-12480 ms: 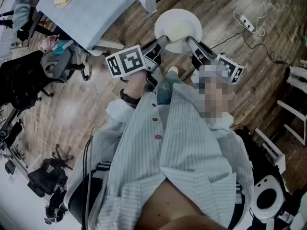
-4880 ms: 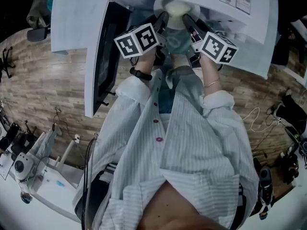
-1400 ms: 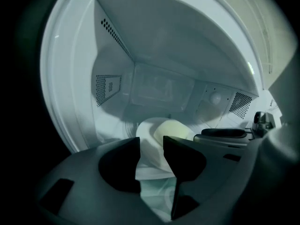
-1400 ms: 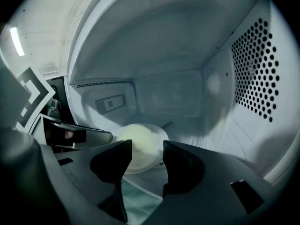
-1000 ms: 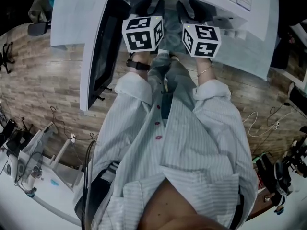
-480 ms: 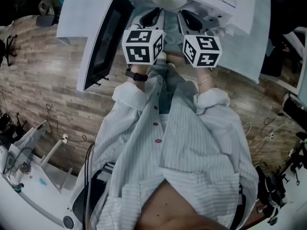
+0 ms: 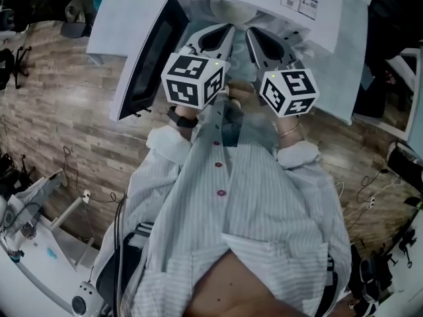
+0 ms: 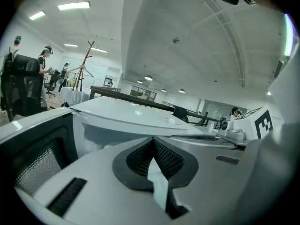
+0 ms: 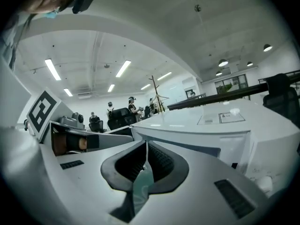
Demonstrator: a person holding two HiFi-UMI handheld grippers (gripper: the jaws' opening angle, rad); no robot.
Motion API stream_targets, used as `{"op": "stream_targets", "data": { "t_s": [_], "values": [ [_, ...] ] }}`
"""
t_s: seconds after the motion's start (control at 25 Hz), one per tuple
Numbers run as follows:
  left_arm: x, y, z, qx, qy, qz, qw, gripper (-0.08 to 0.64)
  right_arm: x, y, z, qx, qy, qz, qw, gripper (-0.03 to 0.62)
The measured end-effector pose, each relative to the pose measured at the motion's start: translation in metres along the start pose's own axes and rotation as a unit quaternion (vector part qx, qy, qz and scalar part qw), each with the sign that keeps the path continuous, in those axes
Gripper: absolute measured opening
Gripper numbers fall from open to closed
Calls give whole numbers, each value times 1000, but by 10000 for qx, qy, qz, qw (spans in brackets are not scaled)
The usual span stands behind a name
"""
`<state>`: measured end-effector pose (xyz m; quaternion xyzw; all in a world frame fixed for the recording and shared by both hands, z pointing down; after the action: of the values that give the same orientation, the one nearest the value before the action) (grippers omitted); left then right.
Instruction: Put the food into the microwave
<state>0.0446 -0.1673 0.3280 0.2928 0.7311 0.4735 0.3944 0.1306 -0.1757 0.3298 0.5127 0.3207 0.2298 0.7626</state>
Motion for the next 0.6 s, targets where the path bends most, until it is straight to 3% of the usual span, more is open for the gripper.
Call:
{"op": "stream_targets", "data": {
  "t_s": [0.16,0.6],
  "values": [
    [6,-10,23,-361,228,36,9991,9,12,-11,-9,157,-78,133,9998,34],
    [15,-26,41,-309,667,342,9967,9,38,-17,-7,-165,-37,293,9994,32]
  ]
}}
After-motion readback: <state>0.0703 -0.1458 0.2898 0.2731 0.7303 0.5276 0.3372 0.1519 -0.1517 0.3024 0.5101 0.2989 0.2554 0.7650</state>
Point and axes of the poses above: the fingertips, and each gripper's own axes: x backward along the fingers, z to its right, y out of its underside, the point moved 4 cm from there along x, backward along the fingers, and after that the axes turned 3 degrees about -x, right-handed, at the moved point
